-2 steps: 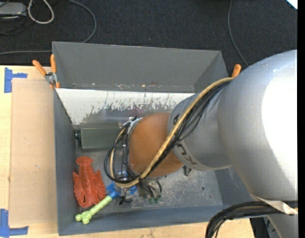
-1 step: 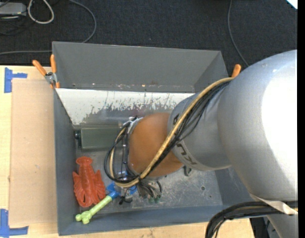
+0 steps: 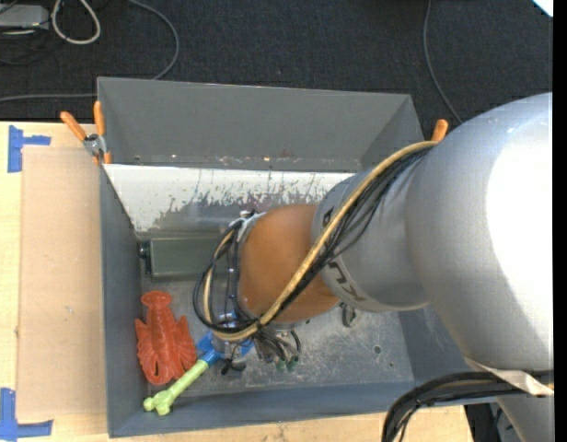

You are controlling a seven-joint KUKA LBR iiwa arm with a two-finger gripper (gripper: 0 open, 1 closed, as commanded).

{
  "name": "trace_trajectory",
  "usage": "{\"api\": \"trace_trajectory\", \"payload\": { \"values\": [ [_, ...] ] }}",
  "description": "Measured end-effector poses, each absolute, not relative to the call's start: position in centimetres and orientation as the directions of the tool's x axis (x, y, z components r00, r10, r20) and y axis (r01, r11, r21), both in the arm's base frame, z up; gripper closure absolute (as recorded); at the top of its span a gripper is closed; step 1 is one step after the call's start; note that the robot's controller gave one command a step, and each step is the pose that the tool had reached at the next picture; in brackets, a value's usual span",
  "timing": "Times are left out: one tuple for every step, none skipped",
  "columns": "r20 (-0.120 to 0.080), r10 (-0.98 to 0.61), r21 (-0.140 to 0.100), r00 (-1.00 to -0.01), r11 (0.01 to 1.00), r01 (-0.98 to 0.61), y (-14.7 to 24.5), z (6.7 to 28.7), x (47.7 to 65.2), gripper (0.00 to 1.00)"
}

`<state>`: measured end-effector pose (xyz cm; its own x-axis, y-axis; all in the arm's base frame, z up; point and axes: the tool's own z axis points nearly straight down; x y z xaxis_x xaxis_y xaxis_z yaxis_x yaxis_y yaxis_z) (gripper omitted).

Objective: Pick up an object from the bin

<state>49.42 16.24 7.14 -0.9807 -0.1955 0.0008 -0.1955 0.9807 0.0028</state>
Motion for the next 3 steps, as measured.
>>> {"api": "trace_trajectory", "payload": {
  "values": [
    [0.0, -0.193, 0.002, -0.981, 0.981, -0.193, 16.3, 7.5, 48.9, 1.0],
    [-0.005, -0.198, 0.003, -0.98, 0.98, -0.198, 18.6, 10.8, 52.3, 1.0],
    [0.011, -0.215, 0.001, -0.977, 0.977, -0.215, 17.2, 7.8, 49.2, 1.0]
  ]
}}
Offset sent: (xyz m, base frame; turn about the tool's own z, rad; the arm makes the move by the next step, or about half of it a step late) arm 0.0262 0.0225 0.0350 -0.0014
